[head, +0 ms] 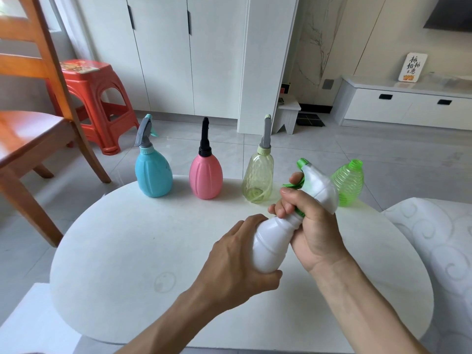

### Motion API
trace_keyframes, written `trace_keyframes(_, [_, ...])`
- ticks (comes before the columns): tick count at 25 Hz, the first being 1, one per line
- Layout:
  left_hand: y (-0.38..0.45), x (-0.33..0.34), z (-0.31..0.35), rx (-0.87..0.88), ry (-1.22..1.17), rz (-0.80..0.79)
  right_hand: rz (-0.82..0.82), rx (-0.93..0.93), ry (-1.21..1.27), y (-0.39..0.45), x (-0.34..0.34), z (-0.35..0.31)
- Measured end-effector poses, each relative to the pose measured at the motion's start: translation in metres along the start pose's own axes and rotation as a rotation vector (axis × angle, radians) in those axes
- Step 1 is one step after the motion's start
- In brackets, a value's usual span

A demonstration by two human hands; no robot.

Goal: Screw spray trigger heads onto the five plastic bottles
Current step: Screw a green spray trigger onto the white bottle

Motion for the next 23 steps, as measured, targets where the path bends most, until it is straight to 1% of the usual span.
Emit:
trace_keyframes(2, [0.0, 0.003, -0.002, -0.017, -0.001, 0.005, 0.084, -0.024, -0.034, 0.001, 0.001, 0.003])
trace_keyframes(4, [-0.001, 0.006, -0.002, -0.033, 0.006, 0.012, 0.135, -0.045, -0.04, 0.0, 0.003, 0.002])
trace_keyframes(13, [-0.006, 0.012, 0.009, -0.025, 0.033, 0.083, 0.274, -0.103, -0.13, -0.002, 0.006, -0.005])
trace_keyframes(19, [-0.006, 0.013, 0.01, 0.046, 0.093, 0.141, 0.241, -0.158, -0.116, -0.003, 0.009, -0.009])
trace_keyframes(21, [-0.002, 0.007, 0.003, 0.045, 0.099, 0.198, 0.134, -0.097, -0.218, -0.004, 0.006, -0.001])
trace_keyframes(23, [0.005, -0.002, -0.006, -0.038, 0.001, 0.257, -0.039, 0.053, -0.384, -0.008, 0.006, 0.01])
Point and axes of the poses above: each hand's wrist, its own y-axis towards the middle knuckle, its own x-axis out of the palm, z = x × y, the point moved 3 cm from there along y, towards the middle knuckle, and after that the axes turned 7 degrees about z, right-handed, at the moved point
